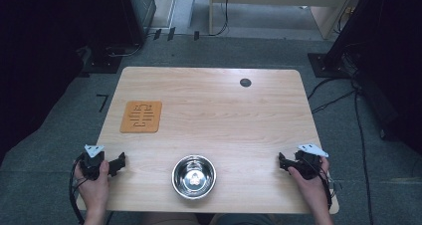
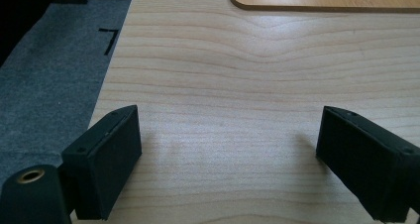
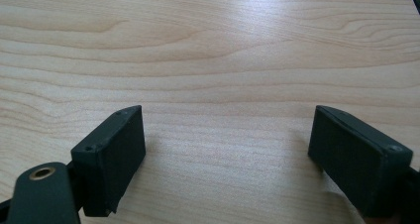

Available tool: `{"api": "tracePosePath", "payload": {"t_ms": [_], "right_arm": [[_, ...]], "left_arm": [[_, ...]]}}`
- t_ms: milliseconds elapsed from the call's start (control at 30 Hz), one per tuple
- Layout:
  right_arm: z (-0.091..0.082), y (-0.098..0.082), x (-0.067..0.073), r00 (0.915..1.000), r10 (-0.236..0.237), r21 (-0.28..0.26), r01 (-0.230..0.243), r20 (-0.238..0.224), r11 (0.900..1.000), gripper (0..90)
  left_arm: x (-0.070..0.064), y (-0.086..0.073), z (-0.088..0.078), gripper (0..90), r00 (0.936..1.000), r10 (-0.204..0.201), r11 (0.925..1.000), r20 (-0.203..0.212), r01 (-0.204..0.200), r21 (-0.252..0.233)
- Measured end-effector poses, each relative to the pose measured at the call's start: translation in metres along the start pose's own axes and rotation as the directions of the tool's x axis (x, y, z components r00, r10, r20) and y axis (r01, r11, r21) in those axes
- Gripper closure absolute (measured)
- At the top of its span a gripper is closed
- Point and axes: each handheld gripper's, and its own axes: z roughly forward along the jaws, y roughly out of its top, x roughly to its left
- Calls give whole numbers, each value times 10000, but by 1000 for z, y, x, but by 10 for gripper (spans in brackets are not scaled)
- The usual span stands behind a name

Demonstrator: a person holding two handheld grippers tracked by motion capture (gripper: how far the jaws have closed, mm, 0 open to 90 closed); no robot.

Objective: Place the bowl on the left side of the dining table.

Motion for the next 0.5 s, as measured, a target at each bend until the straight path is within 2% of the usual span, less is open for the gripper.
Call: {"api": "tracePosePath", "payload": {"t_ms": [167, 500], "right_arm": [[0, 0, 0, 10000, 5, 0, -5, 8, 10000, 139], [0, 0, 0, 10000, 9, 4, -9, 2, 10000, 138]], "left_arm": [[-1, -1, -2, 101, 9999, 70, 9999, -113, -71, -153], [0, 0, -4, 101, 9997, -228, 9995, -11, 227, -218]]}}
